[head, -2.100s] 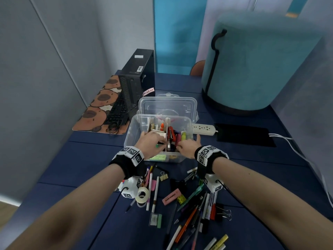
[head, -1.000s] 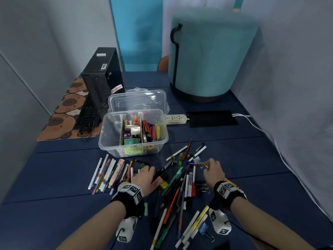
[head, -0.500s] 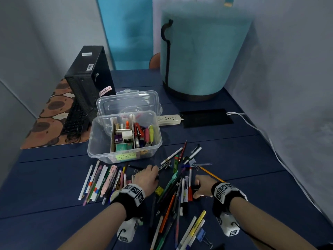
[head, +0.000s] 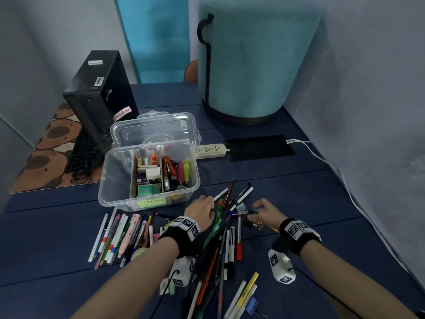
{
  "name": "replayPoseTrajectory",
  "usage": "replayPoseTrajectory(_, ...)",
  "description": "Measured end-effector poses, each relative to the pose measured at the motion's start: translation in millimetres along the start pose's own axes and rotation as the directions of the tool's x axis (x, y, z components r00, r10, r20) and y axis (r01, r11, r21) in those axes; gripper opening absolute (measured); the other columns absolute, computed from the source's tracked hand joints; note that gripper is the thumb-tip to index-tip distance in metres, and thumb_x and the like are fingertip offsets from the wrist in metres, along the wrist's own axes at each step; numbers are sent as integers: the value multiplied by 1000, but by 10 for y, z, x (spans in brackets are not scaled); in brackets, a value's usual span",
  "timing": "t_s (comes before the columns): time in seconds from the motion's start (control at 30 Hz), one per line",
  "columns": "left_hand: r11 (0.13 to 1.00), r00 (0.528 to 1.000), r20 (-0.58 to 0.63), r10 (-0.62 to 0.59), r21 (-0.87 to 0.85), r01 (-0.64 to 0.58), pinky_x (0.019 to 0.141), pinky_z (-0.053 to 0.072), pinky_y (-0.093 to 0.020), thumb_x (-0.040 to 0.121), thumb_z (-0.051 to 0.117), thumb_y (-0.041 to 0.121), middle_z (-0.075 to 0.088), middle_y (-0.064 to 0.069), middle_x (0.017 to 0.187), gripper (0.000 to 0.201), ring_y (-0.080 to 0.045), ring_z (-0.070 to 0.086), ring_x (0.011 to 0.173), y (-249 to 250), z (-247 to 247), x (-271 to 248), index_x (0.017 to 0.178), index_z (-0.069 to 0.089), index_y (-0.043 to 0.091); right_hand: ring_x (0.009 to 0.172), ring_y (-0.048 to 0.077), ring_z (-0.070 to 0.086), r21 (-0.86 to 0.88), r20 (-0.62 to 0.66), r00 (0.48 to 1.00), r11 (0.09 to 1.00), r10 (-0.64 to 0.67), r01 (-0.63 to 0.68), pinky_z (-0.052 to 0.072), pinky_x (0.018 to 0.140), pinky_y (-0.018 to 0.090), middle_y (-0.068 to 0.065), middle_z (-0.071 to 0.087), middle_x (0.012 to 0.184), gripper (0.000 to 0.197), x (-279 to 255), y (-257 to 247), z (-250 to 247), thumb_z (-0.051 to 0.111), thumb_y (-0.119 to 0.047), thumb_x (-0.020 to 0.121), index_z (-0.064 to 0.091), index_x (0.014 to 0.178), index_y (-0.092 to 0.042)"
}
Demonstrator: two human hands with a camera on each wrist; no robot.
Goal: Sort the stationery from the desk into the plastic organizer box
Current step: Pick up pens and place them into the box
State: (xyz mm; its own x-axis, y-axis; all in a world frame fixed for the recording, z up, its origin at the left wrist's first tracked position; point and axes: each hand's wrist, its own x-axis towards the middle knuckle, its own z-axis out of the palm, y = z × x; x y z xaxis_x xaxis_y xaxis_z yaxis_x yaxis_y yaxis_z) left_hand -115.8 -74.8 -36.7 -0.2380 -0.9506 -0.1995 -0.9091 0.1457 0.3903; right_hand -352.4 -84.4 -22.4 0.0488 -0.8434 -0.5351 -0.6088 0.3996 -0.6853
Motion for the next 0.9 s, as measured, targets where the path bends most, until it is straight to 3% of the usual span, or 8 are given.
replayPoseTrajectory(0.07,999,1000,-4,-3,35,3,88,43,-38,93,49,26,51,-5,114,20,-25,50,108,31,10,77,110,51,16,66,18,51,292,-34,998,955,61,-48,44,52,26,8,54,92,20,69,-73,-32,54,-1,89,53,109,-6)
replayPoseTrajectory(0.17,988,1000,4,-11,156,11,95,40,-39,93,49,30,52,-6,118,26,-26,47,114,111,27,170,115,54,16,68,19,53,487,-113,978,868,175,-99,48,61,30,8,54,83,15,203,-191,-76,49,1,87,57,79,-10)
replayPoseTrajectory(0.3,964,998,25,-57,263,48,97,37,-41,93,49,36,55,-7,120,33,-27,47,117,180,90,247,117,57,16,72,21,55,47,-171,980,994,104,-97,44,64,29,5,58,78,17,417,-239,-37,63,-22,86,56,72,-17)
replayPoseTrajectory(0.43,938,984,104,-147,331,105,99,33,-42,90,53,46,57,-8,121,43,-29,50,117,222,163,305,118,57,14,97,26,62,-388,-107,993,917,54,-92,52,81,34,7,65,103,17,528,-294,111,64,-28,85,59,93,-14)
replayPoseTrajectory(0.57,937,958,166,-235,301,177,99,31,-42,90,54,45,57,-8,123,42,-30,49,118,221,198,332,118,57,14,97,27,63,-366,-57,992,922,115,-128,55,81,37,7,63,105,33,562,-280,176,74,-30,76,57,99,-14)
replayPoseTrajectory(0.7,959,964,88,-252,159,236,98,35,-39,90,51,39,54,-8,122,37,-28,49,117,193,124,243,116,55,12,89,23,60,-374,-52,994,920,99,-112,49,69,30,2,57,96,33,521,-282,228,74,-34,75,51,92,-18)
replayPoseTrajectory(0.8,986,986,-19,-164,-20,164,90,42,-36,94,48,36,53,-7,116,28,-26,51,111,179,-1,79,108,51,12,84,22,56,-433,-51,995,896,87,-100,39,58,27,5,58,98,30,509,-273,280,71,-32,74,43,79,-23)
replayPoseTrajectory(0.9,993,983,-177,-43,-117,23,74,45,-36,97,46,37,57,-4,99,22,-25,57,93,243,-310,-148,97,44,15,91,25,53,-495,-41,997,865,64,-76,42,72,31,8,52,107,31,500,-280,317,64,-35,78,42,93,-19)
